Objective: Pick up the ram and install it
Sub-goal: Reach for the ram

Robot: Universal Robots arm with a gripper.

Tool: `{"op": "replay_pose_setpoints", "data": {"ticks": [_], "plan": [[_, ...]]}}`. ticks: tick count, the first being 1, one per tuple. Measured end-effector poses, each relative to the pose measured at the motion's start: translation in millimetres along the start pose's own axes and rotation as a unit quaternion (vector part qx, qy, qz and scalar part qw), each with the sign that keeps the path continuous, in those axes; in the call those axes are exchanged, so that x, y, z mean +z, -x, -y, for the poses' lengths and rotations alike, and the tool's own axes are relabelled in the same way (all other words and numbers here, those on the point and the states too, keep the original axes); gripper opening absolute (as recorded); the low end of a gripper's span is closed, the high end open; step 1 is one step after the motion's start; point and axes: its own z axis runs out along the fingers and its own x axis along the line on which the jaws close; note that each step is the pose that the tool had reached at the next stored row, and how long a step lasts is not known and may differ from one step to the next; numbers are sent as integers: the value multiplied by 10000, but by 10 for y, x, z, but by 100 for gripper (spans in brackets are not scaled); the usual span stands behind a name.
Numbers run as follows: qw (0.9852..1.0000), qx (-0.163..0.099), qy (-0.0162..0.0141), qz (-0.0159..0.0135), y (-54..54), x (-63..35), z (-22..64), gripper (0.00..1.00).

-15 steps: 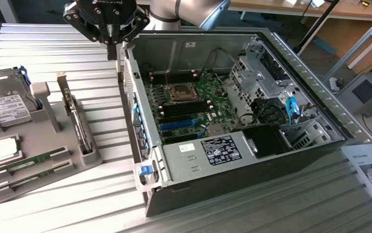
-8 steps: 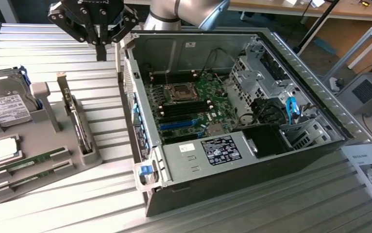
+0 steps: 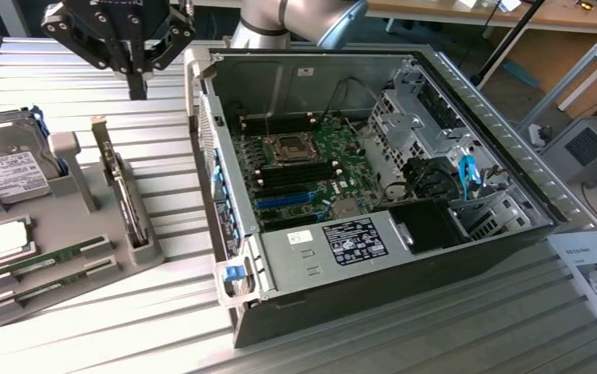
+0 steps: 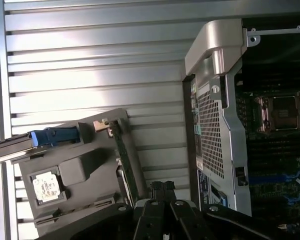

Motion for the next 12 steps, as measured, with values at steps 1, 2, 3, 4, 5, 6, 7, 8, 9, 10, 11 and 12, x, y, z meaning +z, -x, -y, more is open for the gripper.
{"op": "replay_pose_setpoints", "data": {"ticks": [1, 2, 3, 4, 5, 6, 7, 8, 9, 10, 11, 12], "plan": [[10000, 0, 0, 0, -37, -1, 5, 11], [10000, 0, 0, 0, -58, -1, 8, 11], [10000, 0, 0, 0, -85, -2, 12, 11], [10000, -1, 0, 0, -111, -4, 16, 11], [10000, -1, 0, 0, -140, -4, 20, 11], [10000, 0, 0, 0, -161, -5, 23, 11], [10000, 0, 0, 0, -185, -5, 26, 11], [10000, 0, 0, 0, -211, -6, 29, 11], [10000, 0, 0, 0, -236, -7, 33, 11], [10000, 0, 0, 0, -259, -8, 36, 11], [10000, 0, 0, 0, -280, -8, 39, 11], [10000, 0, 0, 0, -301, -9, 41, 11]]}}
